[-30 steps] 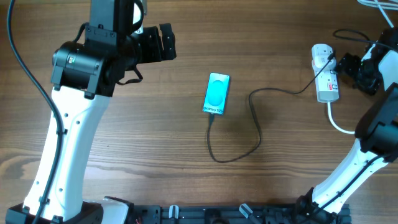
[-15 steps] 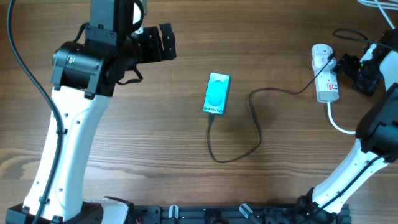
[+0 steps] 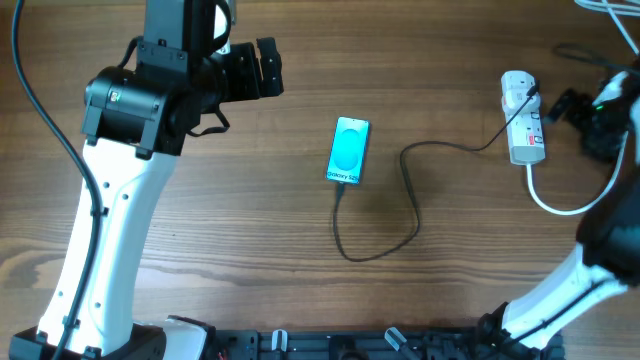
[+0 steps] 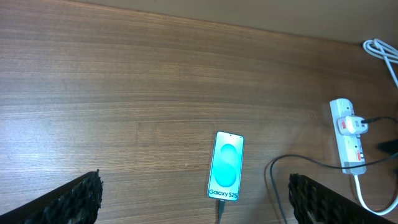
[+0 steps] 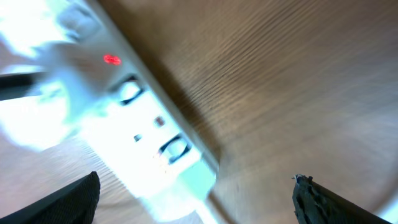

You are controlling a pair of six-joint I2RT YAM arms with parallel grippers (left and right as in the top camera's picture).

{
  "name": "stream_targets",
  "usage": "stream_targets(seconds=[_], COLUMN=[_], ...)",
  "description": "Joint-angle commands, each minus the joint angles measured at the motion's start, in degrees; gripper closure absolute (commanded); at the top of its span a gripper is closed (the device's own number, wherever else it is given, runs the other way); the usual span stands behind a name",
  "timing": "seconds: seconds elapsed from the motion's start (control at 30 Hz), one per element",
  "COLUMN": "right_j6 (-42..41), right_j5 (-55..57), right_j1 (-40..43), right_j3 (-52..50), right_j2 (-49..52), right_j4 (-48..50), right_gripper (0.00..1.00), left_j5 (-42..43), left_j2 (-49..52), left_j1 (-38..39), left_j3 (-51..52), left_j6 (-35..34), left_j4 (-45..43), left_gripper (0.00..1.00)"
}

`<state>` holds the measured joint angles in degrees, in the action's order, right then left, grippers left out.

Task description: Plug charger to phone and switch on socket

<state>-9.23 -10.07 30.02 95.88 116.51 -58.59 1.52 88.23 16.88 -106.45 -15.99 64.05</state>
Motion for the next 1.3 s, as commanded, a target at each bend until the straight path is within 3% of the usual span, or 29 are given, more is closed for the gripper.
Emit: stream_targets(seconds=[0.0, 0.27, 0.47, 0.6, 0.73, 1.0, 1.27], right_j6=[-1.6, -1.3, -1.3, -5.3, -14.1, -14.1, -11.8], right_j5=[0.1, -0.3, -0.4, -0.6, -0.6, -0.6, 2.9], right_j1=[-0.1, -9.0, -20.7, -22.9, -22.9, -22.9, -23.1], right_j3=[0.4, -5.2, -23.9, -32.9, -33.4, -33.4, -33.4], right_j2=[-11.6, -34.8, -56.2, -66.2, -66.5, -61.3, -48.6], right_j4=[-3.0, -5.1, 5.2, 7.3, 0.7, 0.0, -2.7], right_gripper=[0.00, 0.00, 0.00, 0.00, 0.00, 0.00, 0.00], left_j5=[-0.5, -0.6, -0.6, -0.6, -0.6, -0.5, -0.6], left_j2=[0.1, 0.1, 0.1, 0.1, 0.1, 0.1, 0.1], left_j1=[0.1, 0.1, 0.1, 0.1, 0.1, 0.1, 0.1], left_j3=[0.3, 0.3, 0.3, 0.3, 0.3, 0.3, 0.3], left_j6=[0.1, 0.1, 0.1, 0.1, 0.1, 0.1, 0.1], left_j4=[-0.1, -0.1, -0.1, -0.1, -0.1, -0.1, -0.1], left_gripper=[0.00, 0.00, 0.00, 0.00, 0.00, 0.00, 0.00])
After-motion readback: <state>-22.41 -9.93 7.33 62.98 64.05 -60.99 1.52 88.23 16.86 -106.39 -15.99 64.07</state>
